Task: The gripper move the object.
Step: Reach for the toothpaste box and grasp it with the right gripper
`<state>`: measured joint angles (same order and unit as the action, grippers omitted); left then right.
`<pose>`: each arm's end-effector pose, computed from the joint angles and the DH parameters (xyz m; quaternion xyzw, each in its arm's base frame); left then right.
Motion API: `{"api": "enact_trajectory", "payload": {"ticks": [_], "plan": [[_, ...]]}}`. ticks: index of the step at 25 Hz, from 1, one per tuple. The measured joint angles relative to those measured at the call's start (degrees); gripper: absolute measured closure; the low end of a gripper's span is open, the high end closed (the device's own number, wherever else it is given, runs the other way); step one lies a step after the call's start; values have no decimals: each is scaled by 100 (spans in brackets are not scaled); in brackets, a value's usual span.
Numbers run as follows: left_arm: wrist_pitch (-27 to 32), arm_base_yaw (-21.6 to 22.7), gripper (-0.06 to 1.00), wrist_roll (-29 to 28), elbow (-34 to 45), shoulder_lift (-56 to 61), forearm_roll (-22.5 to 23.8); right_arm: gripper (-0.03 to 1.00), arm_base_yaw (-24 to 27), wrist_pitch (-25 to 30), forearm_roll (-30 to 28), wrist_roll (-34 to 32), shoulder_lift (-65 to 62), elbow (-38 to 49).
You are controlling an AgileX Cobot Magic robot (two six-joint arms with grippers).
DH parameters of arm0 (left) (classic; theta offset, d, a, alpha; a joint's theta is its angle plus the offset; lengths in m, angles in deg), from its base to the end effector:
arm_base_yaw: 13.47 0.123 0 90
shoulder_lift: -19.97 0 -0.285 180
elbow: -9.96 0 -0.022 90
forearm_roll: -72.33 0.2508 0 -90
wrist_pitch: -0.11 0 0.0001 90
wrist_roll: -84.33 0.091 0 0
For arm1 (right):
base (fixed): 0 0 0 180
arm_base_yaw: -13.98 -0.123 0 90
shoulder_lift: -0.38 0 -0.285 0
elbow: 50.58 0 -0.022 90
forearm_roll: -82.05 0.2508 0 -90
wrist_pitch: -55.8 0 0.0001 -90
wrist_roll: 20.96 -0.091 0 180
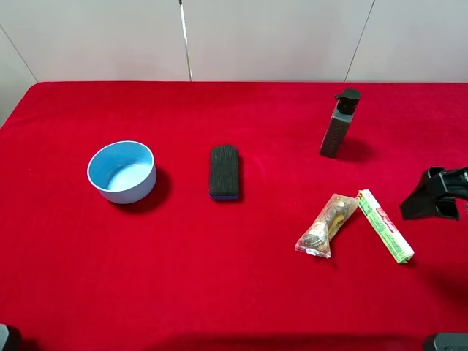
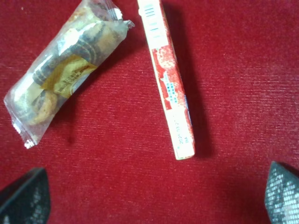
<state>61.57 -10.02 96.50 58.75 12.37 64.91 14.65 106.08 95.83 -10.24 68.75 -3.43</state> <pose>-0.0051 -0.0107 0.2758 0.0678 0.8520 0.0059 0.5191 0.1540 0.0149 0.2133 -0.0219 0.9870 0.0884 0.1321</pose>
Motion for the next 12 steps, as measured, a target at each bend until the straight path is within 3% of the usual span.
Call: {"api": "enact_trajectory", "payload": {"ticks": [12], "plan": [[0, 0, -5, 0, 0, 0, 0, 27, -132, -738, -26, 326, 859, 0]]}}
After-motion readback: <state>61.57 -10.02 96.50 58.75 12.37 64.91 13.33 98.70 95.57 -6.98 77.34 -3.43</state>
